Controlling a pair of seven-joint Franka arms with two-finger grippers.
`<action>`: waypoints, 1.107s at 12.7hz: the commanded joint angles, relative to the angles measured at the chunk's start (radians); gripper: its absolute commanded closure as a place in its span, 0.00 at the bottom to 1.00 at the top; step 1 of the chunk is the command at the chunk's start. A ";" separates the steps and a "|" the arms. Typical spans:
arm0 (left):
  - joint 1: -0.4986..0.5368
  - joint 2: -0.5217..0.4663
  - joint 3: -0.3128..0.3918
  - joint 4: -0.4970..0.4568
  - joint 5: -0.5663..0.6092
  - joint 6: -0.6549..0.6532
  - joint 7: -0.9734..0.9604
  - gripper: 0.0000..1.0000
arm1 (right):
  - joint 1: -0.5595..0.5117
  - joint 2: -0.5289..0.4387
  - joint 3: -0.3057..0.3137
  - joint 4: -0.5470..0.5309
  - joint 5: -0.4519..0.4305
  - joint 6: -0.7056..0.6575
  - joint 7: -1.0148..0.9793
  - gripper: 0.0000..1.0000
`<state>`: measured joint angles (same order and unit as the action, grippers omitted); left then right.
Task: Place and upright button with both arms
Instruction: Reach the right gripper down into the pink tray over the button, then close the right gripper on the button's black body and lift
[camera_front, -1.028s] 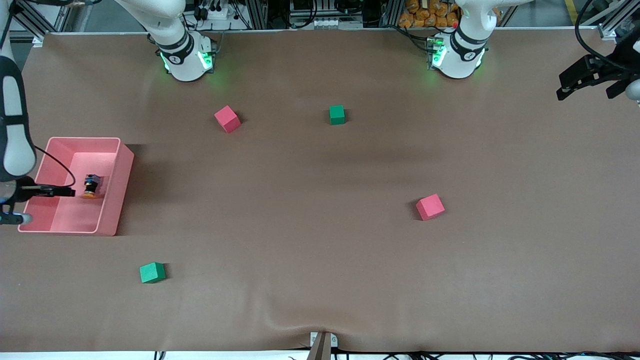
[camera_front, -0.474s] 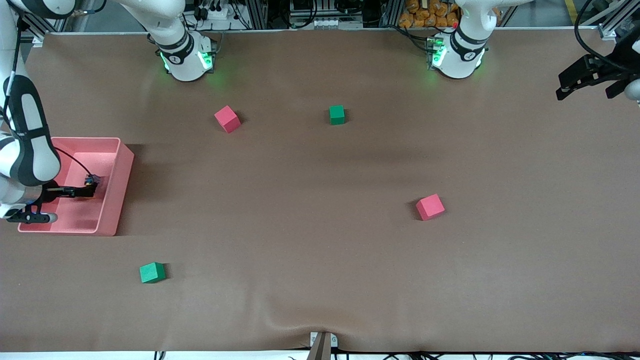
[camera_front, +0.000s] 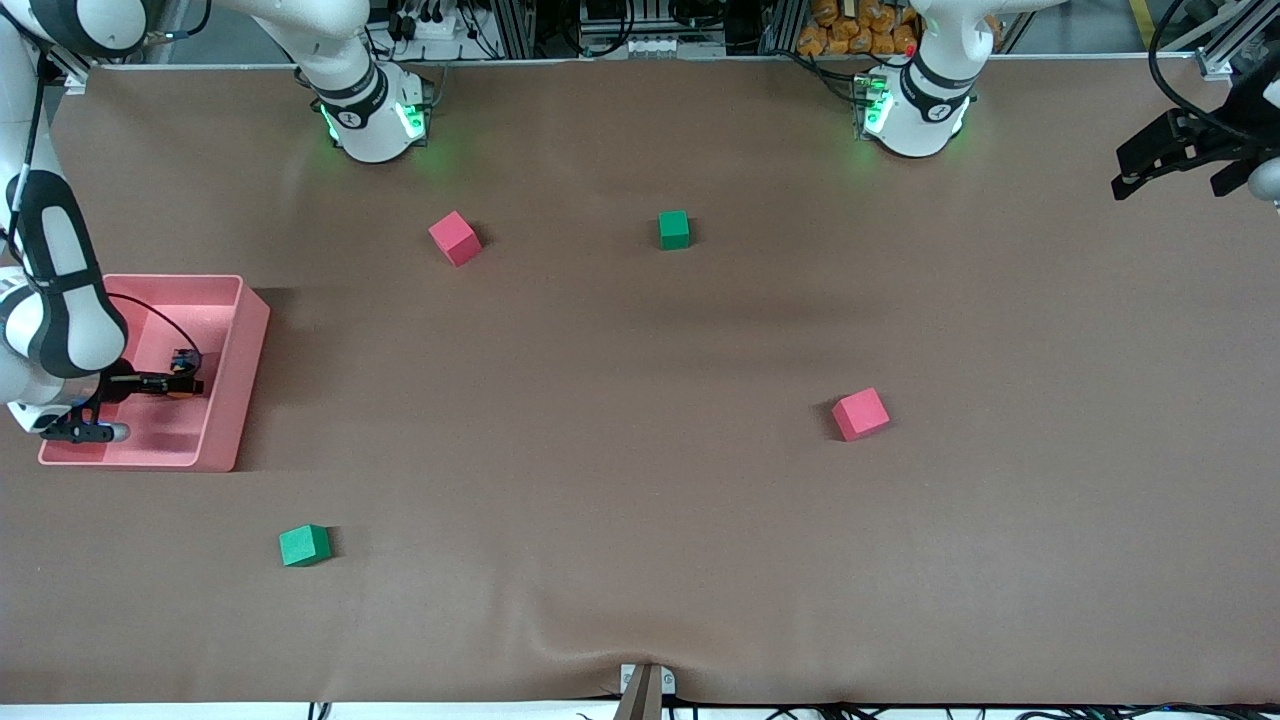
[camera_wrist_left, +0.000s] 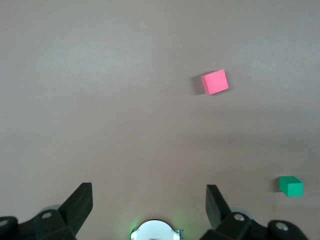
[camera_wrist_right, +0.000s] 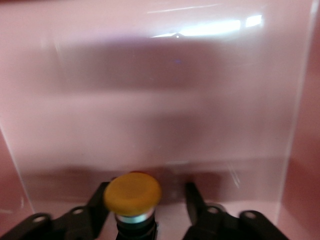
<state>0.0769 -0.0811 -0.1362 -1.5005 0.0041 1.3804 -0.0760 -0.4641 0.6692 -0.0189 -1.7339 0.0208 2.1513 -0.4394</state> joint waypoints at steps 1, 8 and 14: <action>0.006 0.001 -0.003 0.013 -0.007 -0.017 0.021 0.00 | -0.022 -0.003 0.020 -0.006 0.016 0.007 -0.061 0.88; 0.007 0.003 -0.003 0.014 -0.007 -0.017 0.021 0.00 | -0.016 -0.010 0.020 0.016 0.013 -0.007 -0.065 1.00; 0.009 0.001 -0.002 0.013 -0.009 -0.015 0.021 0.00 | 0.005 -0.013 0.019 0.111 0.004 -0.109 -0.051 1.00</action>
<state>0.0774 -0.0811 -0.1361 -1.5005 0.0041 1.3802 -0.0760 -0.4634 0.6668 -0.0047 -1.6688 0.0209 2.1109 -0.4783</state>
